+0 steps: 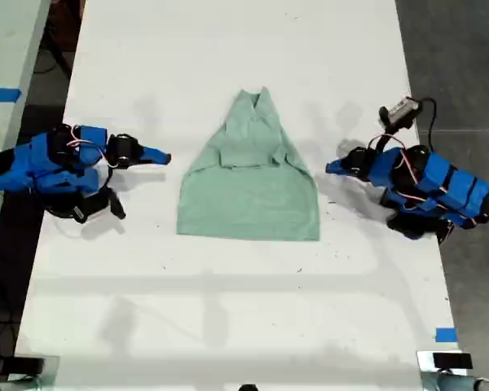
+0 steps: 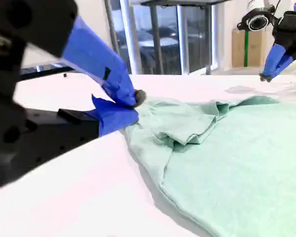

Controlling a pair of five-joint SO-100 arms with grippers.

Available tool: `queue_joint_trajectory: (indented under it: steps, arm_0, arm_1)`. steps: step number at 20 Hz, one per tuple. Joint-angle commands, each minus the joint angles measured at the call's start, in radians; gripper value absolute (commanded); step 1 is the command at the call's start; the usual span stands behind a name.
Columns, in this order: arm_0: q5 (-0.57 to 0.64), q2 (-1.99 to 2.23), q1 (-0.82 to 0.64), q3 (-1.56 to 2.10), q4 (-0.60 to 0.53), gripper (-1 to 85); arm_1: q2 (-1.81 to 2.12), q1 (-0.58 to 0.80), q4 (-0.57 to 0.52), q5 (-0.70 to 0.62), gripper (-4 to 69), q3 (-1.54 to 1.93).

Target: Fold t shirt

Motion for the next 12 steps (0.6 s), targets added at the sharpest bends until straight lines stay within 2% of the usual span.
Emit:
queue_joint_trajectory:
  steps: [1, 3, 4, 7, 8, 9, 12]
  arm_0:
    - [0.000, 0.009, -0.018, 0.003, 0.005, -0.2]
    - [0.000, 0.009, -0.021, 0.003, 0.005, -0.2]
    - [0.000, 0.009, -0.023, 0.003, 0.005, -0.2]
    - [-0.003, 0.009, -0.021, 0.003, 0.006, -0.2]
    - [-0.005, 0.009, -0.021, 0.003, 0.008, -0.2]
    - [-0.005, 0.009, -0.023, 0.003, 0.008, -0.2]
    - [-0.003, 0.009, -0.025, 0.003, 0.008, -0.2]
  arm_1:
    - [0.005, -0.069, -0.029, 0.091, 2.0, 0.038]
    - [-0.026, -0.132, -0.058, 0.066, 2.0, -0.028]
    - [-0.078, -0.181, -0.052, 0.103, 2.0, -0.083]
    - [-0.282, -0.313, -0.121, 0.179, 3.3, -0.198]
    - [-0.374, -0.348, -0.163, 0.193, 15.2, -0.233]
    - [-0.488, -0.377, -0.224, 0.192, 19.8, -0.262]
    - [-0.930, -0.440, -0.359, 0.222, 24.4, -0.413]
